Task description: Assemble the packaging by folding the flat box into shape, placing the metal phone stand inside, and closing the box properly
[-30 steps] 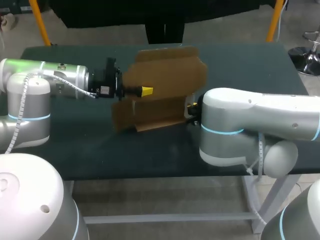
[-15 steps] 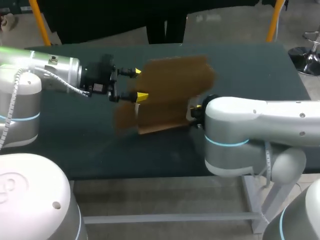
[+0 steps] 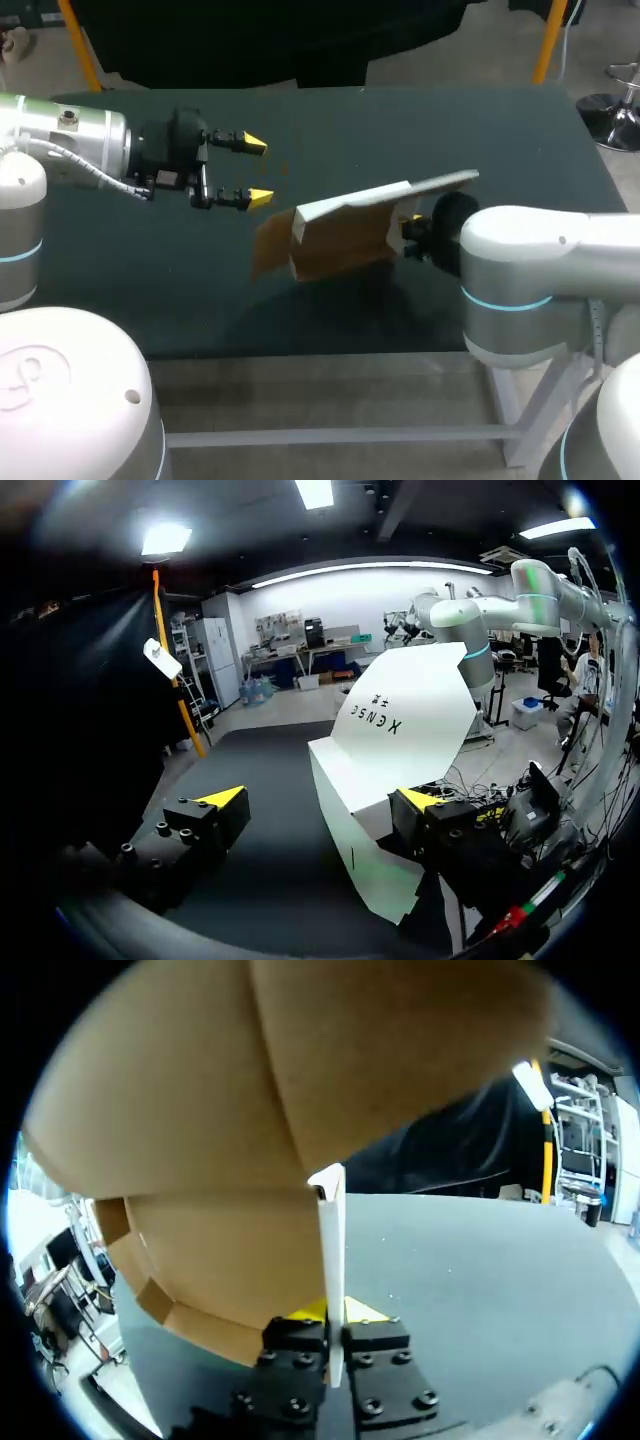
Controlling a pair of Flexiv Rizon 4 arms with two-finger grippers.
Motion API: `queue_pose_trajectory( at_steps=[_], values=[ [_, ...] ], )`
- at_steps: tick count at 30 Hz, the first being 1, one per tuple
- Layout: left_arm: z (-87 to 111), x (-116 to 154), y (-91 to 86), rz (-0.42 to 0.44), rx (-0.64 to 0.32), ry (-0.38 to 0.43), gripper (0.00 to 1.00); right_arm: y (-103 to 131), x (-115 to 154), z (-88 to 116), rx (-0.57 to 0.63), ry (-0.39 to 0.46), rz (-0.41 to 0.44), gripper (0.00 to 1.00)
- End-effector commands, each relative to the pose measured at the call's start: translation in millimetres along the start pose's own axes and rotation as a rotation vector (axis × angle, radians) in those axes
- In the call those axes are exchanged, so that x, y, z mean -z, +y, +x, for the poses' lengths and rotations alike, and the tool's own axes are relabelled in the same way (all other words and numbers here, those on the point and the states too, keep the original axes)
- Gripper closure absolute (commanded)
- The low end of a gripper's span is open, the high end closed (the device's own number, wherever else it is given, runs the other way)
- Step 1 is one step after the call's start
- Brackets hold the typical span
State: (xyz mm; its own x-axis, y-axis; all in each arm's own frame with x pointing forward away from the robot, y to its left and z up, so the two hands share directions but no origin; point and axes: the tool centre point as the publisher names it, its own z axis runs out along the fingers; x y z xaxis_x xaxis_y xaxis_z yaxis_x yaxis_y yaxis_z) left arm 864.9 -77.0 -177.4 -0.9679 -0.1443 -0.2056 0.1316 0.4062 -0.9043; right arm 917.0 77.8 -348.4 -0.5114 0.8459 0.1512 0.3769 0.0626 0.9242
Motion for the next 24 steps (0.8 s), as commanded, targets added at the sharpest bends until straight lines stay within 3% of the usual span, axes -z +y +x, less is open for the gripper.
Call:
queue_pose_trajectory(
  at_steps=[1, 15, 24],
  values=[
    [10.0, 12.6, -8.4, -0.028, -0.006, -0.037, 0.0, 2.2, 11.3, -7.2, 0.003, 0.286, 0.013, 1.0],
    [17.5, 46.9, -15.9, -0.131, -0.068, -0.033, 0.0, 8.1, 19.1, 0.9, 0.017, 0.482, 0.107, 1.0],
    [22.6, 67.1, -16.9, -0.164, -0.089, -0.028, 0.0, 7.7, 18.7, 10.5, 0.052, 0.531, 0.203, 1.0]
  ],
)
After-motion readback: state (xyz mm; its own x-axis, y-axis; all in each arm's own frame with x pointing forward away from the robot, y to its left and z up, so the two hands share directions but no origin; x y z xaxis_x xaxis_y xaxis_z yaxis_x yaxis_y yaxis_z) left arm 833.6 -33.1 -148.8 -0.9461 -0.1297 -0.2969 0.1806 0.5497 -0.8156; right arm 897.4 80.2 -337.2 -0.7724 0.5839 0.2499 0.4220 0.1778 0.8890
